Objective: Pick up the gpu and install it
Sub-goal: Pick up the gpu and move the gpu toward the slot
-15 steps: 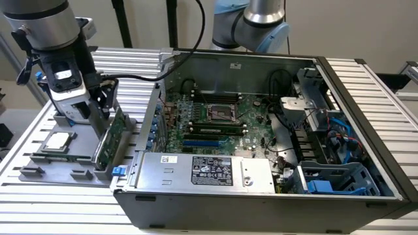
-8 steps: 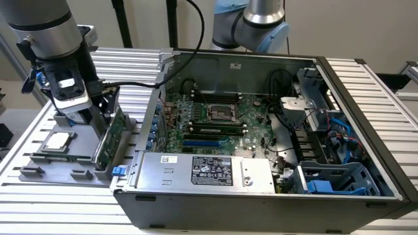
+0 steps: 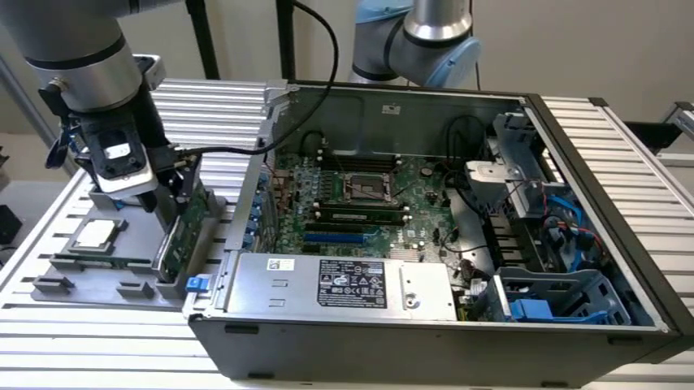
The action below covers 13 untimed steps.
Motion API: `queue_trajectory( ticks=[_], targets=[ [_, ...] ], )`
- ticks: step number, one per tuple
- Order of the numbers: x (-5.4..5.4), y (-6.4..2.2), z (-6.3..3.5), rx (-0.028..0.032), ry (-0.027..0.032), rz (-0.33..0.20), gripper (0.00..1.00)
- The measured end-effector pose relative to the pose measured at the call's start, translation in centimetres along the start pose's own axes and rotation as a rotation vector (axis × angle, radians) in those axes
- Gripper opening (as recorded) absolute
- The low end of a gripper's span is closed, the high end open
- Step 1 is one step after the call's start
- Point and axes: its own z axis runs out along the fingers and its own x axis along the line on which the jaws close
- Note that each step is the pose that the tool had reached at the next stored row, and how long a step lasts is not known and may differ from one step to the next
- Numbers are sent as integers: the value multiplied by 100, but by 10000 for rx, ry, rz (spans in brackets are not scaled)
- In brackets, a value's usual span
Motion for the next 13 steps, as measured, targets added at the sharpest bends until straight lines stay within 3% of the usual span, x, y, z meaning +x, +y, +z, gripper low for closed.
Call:
queue_trajectory(
  ticks=[13],
  targets=[
    [27, -12, 237, 7, -73, 165, 100]
  ],
)
